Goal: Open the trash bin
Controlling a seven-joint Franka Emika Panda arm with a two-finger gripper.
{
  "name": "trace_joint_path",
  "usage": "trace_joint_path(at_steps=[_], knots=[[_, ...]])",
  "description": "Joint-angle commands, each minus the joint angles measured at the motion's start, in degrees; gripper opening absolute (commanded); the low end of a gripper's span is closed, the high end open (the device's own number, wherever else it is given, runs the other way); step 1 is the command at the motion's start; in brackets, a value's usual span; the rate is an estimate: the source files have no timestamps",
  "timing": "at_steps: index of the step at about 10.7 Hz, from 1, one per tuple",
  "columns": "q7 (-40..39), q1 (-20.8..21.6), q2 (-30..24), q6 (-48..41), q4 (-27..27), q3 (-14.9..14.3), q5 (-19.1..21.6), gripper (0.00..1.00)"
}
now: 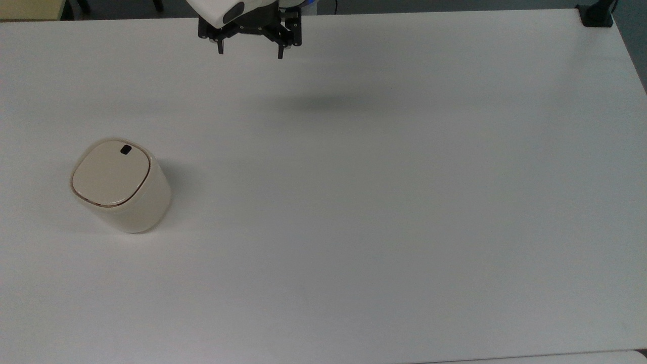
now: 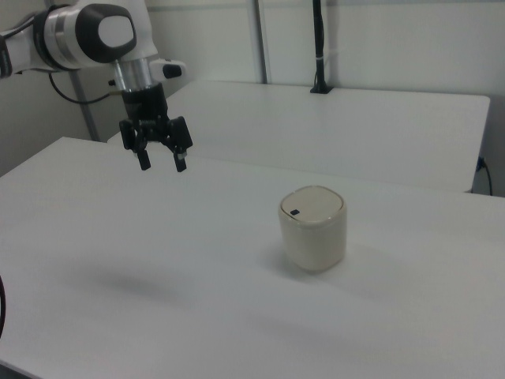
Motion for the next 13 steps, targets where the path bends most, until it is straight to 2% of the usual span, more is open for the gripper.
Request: trace_joint_path(at_steps=[1, 4, 13], knots=[[0.42, -0.87, -0.99, 1.56, 2.64, -0.25, 0.67, 1.00], [0.33, -1.83, -0.99, 5.07, 2.64, -0.34, 3.74, 1.00], [0.42, -3.59, -2.22, 4.99, 2.11, -0.52, 5.15, 1.00]])
